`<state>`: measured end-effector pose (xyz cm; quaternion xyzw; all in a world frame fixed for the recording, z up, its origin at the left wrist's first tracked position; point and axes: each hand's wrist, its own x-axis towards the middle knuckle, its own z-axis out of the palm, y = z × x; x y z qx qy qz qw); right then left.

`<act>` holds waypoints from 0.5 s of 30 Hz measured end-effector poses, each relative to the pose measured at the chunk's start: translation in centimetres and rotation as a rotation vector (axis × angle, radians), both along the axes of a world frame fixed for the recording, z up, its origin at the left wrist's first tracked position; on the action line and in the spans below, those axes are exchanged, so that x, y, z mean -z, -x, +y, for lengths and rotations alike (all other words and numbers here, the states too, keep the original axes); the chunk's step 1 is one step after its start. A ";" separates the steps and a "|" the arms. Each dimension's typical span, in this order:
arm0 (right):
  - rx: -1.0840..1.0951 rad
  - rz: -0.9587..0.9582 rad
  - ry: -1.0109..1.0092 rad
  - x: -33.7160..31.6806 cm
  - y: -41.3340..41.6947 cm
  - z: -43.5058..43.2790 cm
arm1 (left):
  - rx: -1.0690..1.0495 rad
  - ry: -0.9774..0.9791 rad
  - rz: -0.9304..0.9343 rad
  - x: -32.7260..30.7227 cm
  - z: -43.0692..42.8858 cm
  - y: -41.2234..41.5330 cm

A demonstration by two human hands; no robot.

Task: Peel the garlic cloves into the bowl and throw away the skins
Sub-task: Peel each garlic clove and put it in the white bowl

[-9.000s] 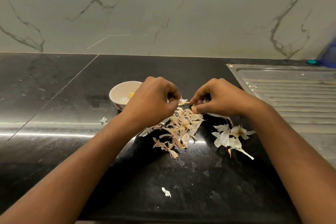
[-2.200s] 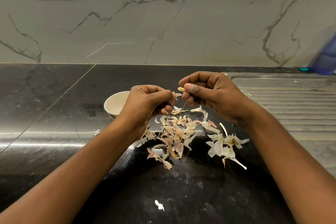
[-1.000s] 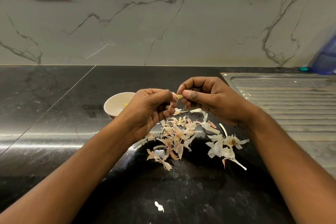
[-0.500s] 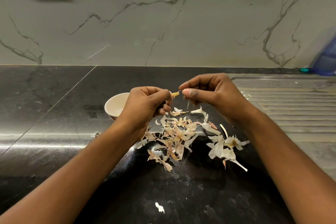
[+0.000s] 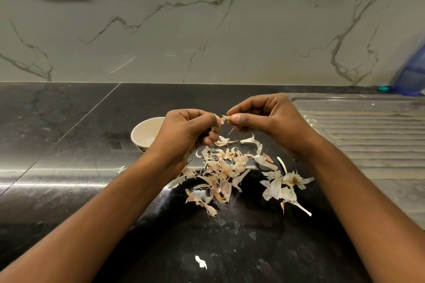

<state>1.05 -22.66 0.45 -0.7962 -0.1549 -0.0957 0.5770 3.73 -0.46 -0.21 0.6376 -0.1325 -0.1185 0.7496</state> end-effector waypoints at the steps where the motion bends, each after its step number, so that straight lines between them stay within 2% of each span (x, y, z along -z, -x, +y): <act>1: 0.004 0.002 -0.016 -0.1 0.0 -0.2 | -0.016 0.015 0.008 0.0 0.1 -0.1; 6: 0.010 0.020 -0.033 -0.3 0.0 -0.3 | -0.077 0.030 0.000 0.1 0.2 -0.2; 15: 0.007 -0.043 0.063 -0.2 0.1 -0.1 | -0.004 -0.040 -0.071 0.2 0.1 0.2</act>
